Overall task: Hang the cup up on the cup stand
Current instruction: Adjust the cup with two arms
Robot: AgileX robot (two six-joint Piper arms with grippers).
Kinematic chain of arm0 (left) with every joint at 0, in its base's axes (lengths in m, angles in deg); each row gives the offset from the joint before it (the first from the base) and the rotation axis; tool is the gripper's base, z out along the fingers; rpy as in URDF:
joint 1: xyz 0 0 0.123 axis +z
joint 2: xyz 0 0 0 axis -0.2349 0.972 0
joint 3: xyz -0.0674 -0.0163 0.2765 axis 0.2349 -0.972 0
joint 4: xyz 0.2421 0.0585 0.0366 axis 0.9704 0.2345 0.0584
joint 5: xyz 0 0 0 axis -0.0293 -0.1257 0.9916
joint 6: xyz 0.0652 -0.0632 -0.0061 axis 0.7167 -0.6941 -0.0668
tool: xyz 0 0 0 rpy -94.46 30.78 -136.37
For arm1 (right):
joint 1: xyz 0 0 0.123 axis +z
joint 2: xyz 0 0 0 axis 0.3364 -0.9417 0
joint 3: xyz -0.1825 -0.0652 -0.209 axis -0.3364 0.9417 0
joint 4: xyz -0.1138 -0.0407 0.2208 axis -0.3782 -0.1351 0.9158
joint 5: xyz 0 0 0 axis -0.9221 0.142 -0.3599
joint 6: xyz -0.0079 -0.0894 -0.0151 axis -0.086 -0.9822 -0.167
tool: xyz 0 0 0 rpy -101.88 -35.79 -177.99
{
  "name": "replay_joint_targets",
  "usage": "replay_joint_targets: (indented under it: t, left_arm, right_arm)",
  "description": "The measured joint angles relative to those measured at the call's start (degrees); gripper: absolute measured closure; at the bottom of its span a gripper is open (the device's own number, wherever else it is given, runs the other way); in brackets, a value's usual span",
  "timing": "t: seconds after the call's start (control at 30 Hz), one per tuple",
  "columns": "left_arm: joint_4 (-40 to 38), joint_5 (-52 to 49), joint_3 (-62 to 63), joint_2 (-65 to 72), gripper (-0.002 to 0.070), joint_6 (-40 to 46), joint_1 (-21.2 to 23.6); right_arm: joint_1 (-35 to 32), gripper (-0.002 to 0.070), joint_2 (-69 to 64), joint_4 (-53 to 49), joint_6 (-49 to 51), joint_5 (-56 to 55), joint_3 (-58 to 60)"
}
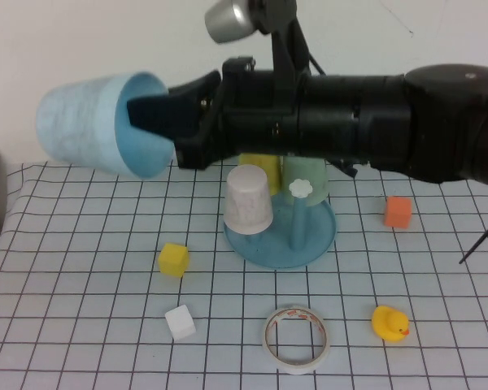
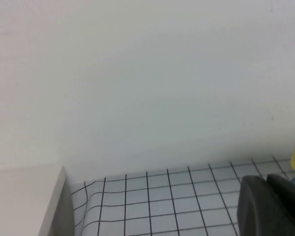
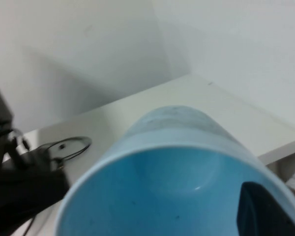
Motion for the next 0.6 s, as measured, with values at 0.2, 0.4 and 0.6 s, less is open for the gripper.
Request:
replay_joint_targets:
  t: [0.2,0.4,0.6]
  left_arm:
    - [3.06,-2.86,0.0,0.0,0.0676,1.74,0.0]
    - [7.7,-5.02,0.0,0.0,0.0676,7.52,-3.81]
    - [12.09,-9.1,0.0,0.0,0.0676,12.92,-13.09]
  right_arm:
    - [0.0,0.0659,0.0,0.0,-0.85,4.2,2.83]
    - [0.0,0.0659,0.0,0.0,-0.97,4.65,5.18]
    - [0.0,0.0659,-0.09,0.0,-1.12,6.38,6.1]
